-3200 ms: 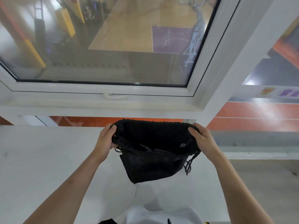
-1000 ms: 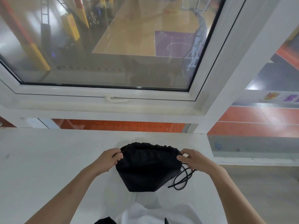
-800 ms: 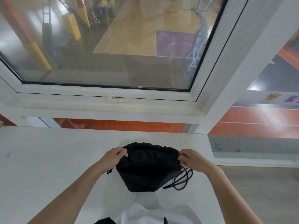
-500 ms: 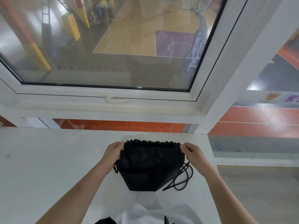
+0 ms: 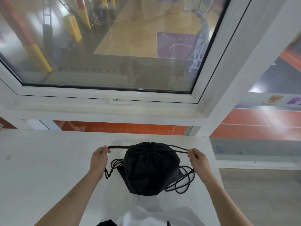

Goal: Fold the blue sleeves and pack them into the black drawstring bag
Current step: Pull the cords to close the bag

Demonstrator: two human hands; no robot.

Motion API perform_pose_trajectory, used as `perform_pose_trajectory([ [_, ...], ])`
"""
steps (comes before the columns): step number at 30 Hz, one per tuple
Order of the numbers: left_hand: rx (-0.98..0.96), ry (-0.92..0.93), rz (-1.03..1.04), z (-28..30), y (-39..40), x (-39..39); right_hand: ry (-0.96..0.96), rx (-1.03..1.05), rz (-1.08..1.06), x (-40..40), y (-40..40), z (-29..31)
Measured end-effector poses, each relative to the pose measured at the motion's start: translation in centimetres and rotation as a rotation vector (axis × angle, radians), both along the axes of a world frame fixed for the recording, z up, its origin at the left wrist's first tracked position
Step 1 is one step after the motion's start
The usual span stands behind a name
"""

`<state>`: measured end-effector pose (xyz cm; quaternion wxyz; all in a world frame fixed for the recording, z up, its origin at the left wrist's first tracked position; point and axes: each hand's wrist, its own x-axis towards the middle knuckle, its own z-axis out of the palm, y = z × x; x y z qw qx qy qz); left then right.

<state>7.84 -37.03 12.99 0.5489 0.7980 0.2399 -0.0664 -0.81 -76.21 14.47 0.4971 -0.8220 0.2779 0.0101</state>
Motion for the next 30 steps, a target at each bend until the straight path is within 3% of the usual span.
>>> perform_pose_trajectory([
  [7,0.109,0.045,-0.239,0.1,-0.7,-2.4,0.05,-0.4,0.258,1.6,1.7,-0.8],
  [10,0.105,0.068,-0.285,0.1,-0.8,-3.1,-0.026,-0.539,0.355,3.6,4.1,0.6],
  [14,0.095,0.038,-0.325,-0.1,-0.5,-3.7,-0.137,-0.482,0.6,5.6,8.3,2.7],
  [18,0.126,0.052,-0.407,-0.2,0.0,-3.7,-0.114,-0.592,0.837,6.5,10.8,2.6],
  [23,0.244,0.095,-0.537,-0.6,0.8,-3.3,-0.052,-0.68,0.849,6.6,11.9,1.7],
  [30,0.514,0.015,-0.624,0.1,1.4,-3.5,0.018,-0.707,0.855,6.1,12.2,1.3],
])
